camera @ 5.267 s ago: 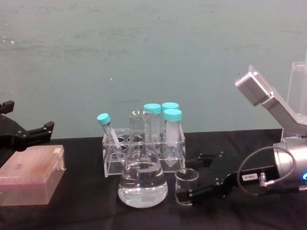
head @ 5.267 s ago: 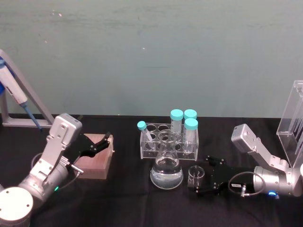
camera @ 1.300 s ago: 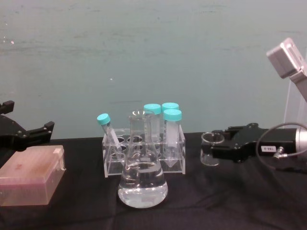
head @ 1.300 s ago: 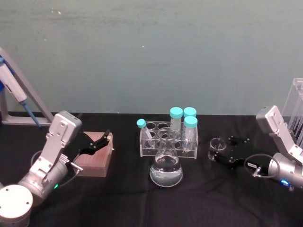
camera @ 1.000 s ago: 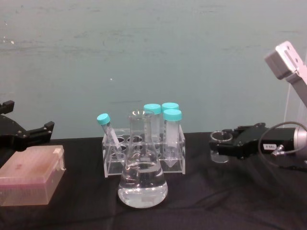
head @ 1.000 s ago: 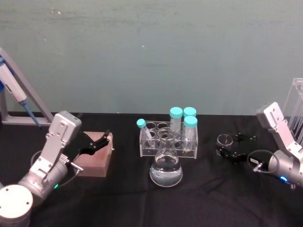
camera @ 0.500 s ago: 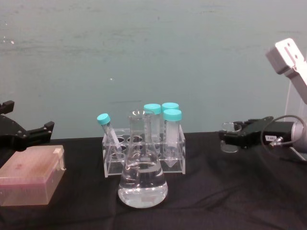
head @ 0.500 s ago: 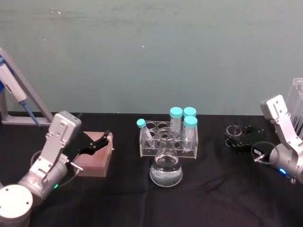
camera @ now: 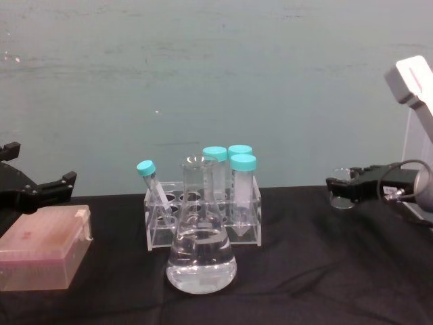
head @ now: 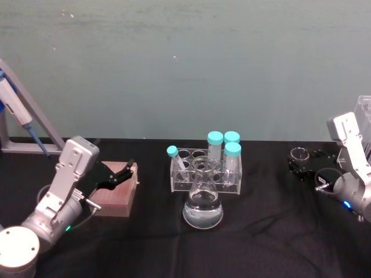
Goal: Place the experimental apparatus aside using one hand.
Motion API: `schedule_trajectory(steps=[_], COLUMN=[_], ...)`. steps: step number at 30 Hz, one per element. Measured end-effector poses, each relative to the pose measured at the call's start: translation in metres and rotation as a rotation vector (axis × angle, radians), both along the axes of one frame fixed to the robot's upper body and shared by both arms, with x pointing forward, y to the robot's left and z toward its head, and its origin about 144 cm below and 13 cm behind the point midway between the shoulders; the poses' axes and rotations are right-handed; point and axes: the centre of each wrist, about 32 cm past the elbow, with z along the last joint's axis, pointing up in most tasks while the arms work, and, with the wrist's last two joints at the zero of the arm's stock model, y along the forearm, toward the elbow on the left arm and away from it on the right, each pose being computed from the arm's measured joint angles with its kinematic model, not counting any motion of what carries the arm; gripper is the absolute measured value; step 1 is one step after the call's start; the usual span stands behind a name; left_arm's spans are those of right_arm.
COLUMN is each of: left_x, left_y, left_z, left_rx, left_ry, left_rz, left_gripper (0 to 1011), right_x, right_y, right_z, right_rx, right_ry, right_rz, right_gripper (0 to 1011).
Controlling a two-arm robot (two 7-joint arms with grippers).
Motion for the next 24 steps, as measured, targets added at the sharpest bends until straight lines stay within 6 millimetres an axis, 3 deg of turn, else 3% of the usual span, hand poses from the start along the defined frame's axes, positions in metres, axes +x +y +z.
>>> schedule_trajectory(steps=[24], left_x=[0.0000], left_y=[0.0000], left_z=[0.0000], left_rx=[0.000], left_ry=[0.000], left_rz=[0.000], left_gripper=[1000], right_x=[0.0058], right_y=[0.0050], right_z=[-0.0062], right_rx=[-0.019], right_ry=[-0.002], right_rz=[-0.138], right_gripper=[520])
